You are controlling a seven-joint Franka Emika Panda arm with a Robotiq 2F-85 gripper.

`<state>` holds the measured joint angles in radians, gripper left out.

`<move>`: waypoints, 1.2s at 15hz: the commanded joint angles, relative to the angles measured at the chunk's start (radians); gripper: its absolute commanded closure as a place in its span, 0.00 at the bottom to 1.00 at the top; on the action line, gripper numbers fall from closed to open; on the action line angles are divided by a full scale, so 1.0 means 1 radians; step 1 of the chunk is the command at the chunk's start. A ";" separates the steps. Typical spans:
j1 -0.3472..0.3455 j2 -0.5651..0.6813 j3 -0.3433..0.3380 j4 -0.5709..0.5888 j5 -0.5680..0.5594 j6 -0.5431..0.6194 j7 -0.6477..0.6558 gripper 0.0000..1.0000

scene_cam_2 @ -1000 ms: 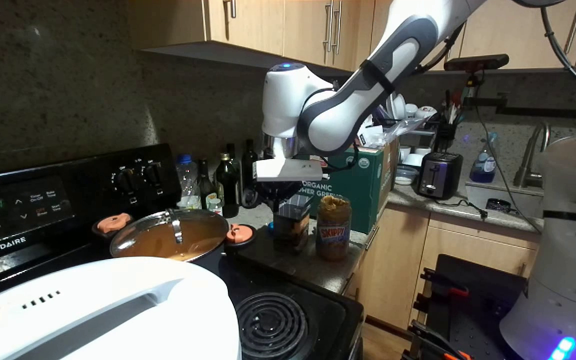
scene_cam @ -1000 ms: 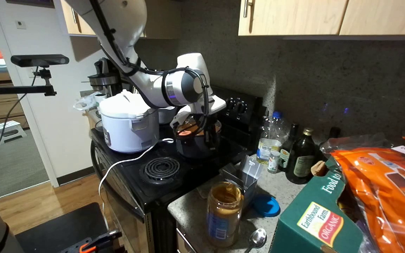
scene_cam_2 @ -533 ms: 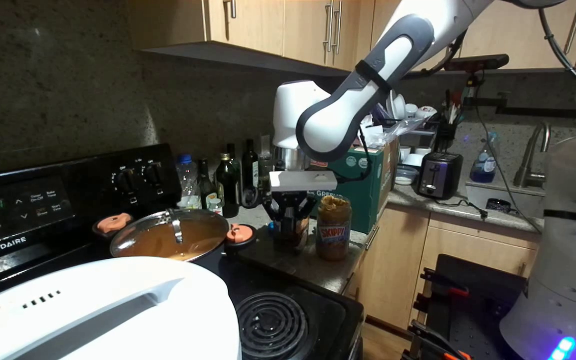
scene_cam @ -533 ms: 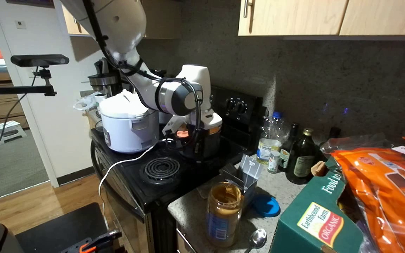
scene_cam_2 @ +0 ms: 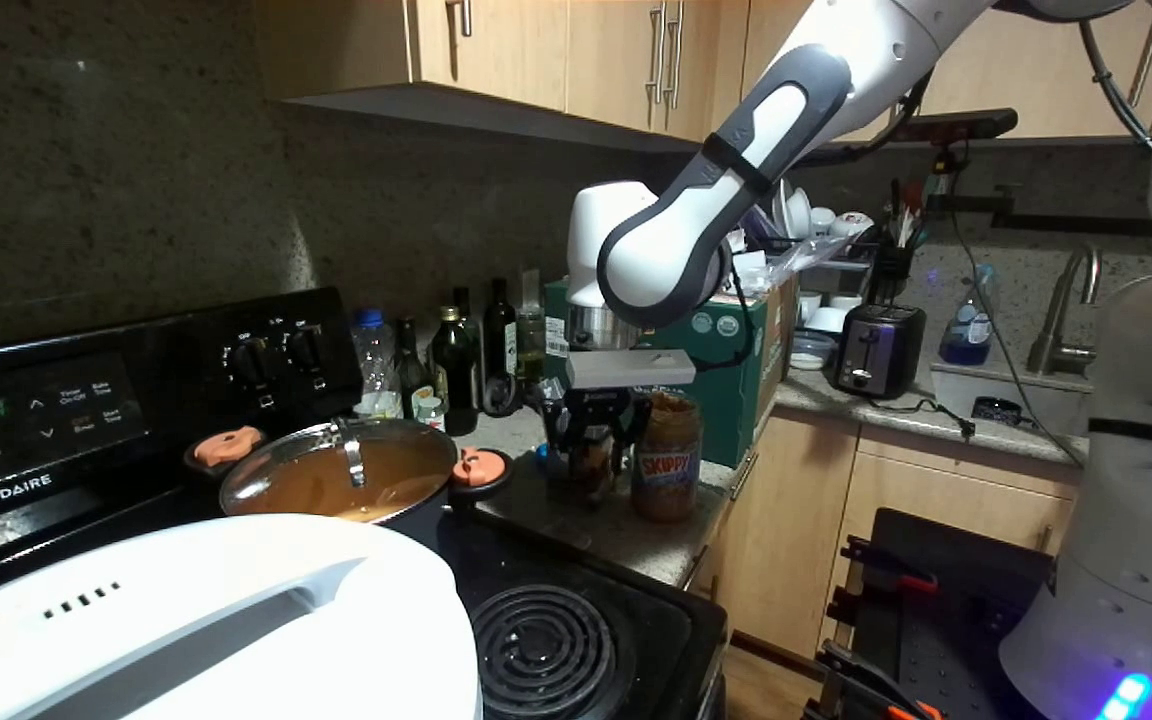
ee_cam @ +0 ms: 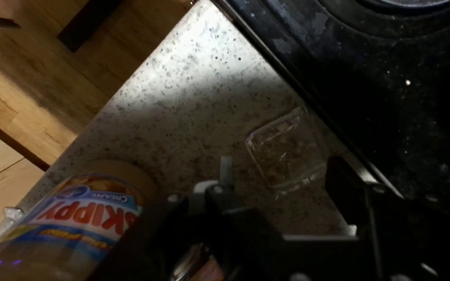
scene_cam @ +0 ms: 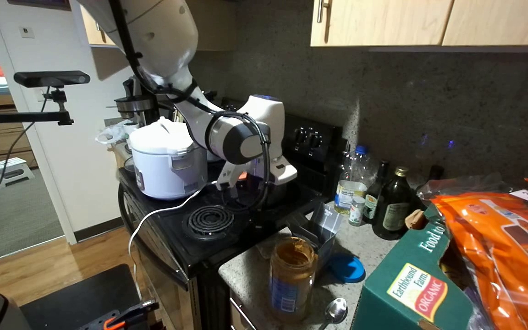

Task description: Put the object on the table into the box.

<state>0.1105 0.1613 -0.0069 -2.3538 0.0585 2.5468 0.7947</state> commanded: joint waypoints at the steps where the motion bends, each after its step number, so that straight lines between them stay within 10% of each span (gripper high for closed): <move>1: -0.020 0.014 0.022 -0.022 0.078 0.043 -0.111 0.39; 18: 0.005 0.178 -0.003 -0.015 0.101 0.183 -0.172 0.30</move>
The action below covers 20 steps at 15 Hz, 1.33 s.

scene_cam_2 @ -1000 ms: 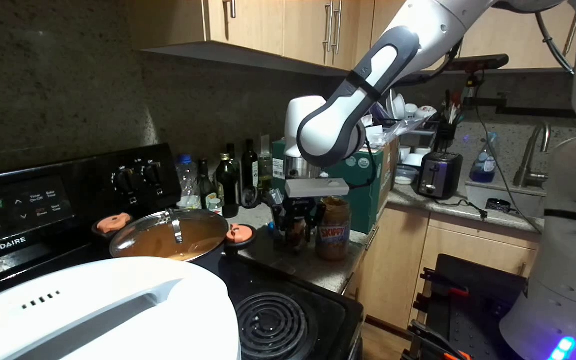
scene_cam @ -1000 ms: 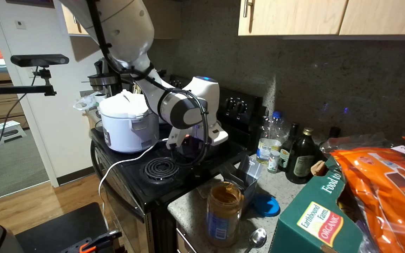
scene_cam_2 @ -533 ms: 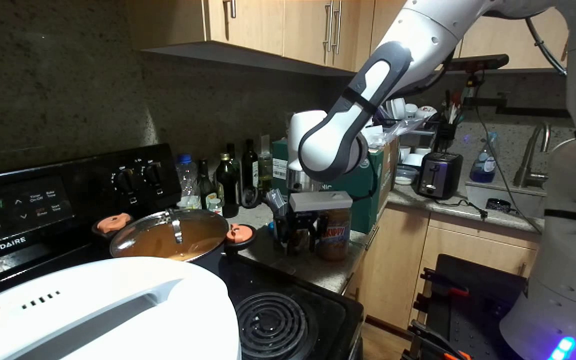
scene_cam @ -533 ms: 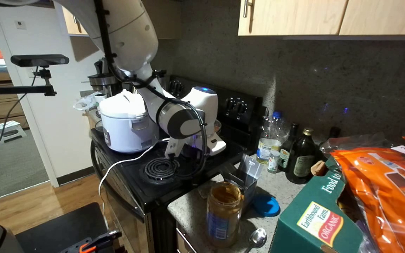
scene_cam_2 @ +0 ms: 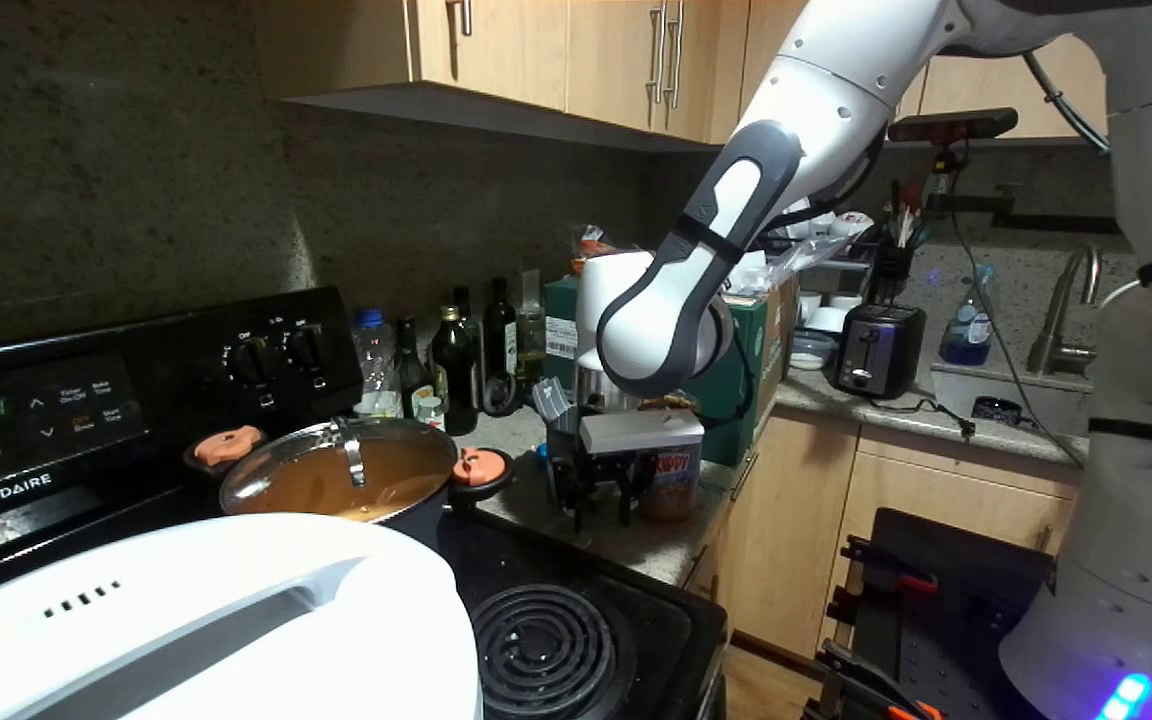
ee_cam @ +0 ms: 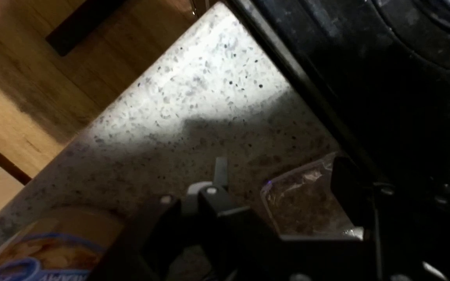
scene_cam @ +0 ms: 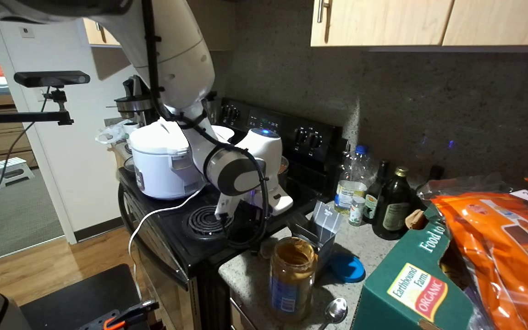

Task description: Put the object on the table into the box.

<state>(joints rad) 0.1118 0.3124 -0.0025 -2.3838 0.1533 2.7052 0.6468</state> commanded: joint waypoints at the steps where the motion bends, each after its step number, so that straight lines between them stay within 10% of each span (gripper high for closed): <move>1: 0.004 0.035 -0.012 0.021 0.002 0.025 -0.024 0.31; 16: -0.061 0.148 0.036 0.095 0.119 0.112 -0.243 0.19; 17: -0.068 0.154 0.045 0.097 0.133 0.117 -0.260 0.40; 20: -0.080 0.164 0.058 0.100 0.158 0.127 -0.290 0.55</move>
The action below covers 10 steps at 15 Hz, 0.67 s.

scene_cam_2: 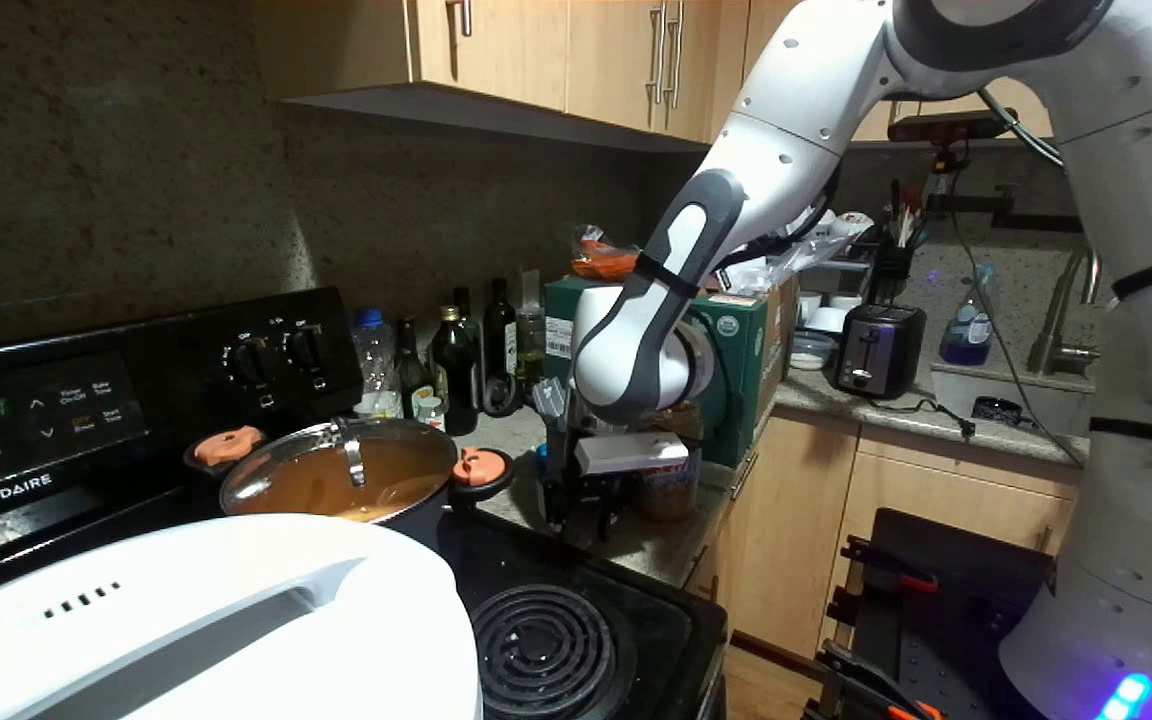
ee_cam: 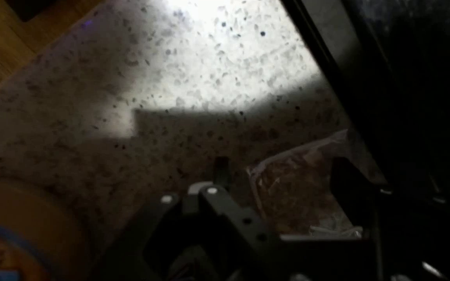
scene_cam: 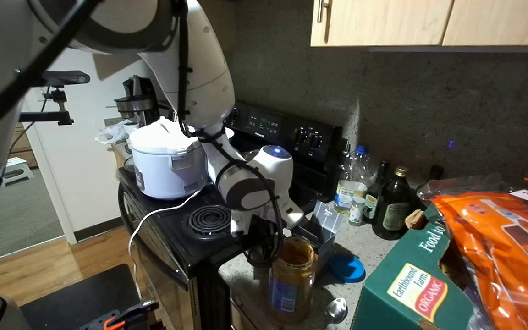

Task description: Put the object on the table into the box.

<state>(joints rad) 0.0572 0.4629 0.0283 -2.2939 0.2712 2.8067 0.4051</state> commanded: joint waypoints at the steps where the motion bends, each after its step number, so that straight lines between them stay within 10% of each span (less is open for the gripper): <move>1: -0.028 0.015 0.030 0.010 0.045 0.029 -0.056 0.64; 5: -0.036 0.014 0.034 0.007 0.053 0.036 -0.070 0.95; 10: -0.013 -0.016 0.019 -0.011 0.038 0.041 -0.045 0.97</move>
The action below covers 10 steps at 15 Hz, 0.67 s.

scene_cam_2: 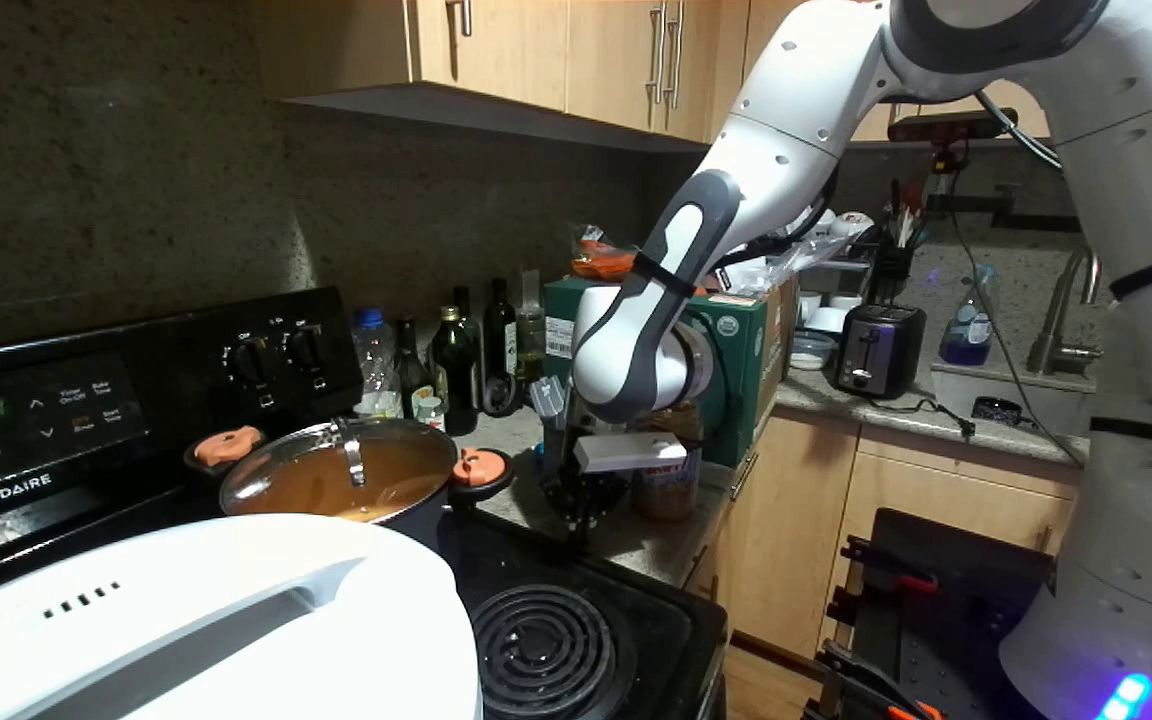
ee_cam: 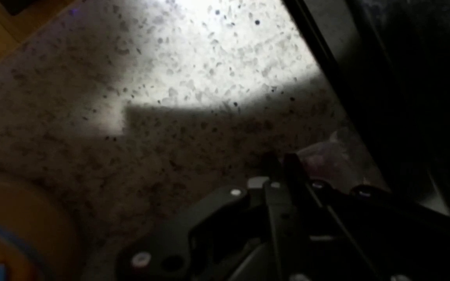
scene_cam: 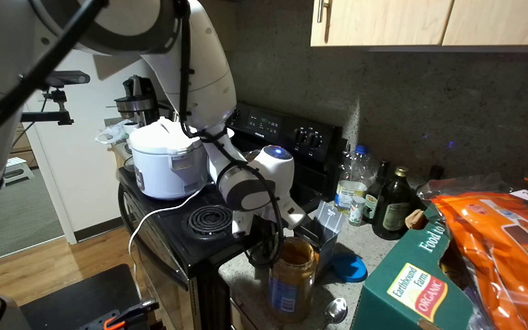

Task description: Put the object on the table into the box.

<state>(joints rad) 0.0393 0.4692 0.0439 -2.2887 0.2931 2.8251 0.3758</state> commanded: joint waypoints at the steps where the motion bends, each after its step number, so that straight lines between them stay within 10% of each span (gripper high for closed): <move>1: 0.016 -0.035 -0.005 -0.022 0.009 0.016 -0.002 0.97; 10: 0.149 -0.180 -0.104 -0.066 -0.112 -0.018 0.131 0.98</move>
<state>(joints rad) 0.1351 0.3732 -0.0085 -2.3066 0.2415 2.8260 0.4364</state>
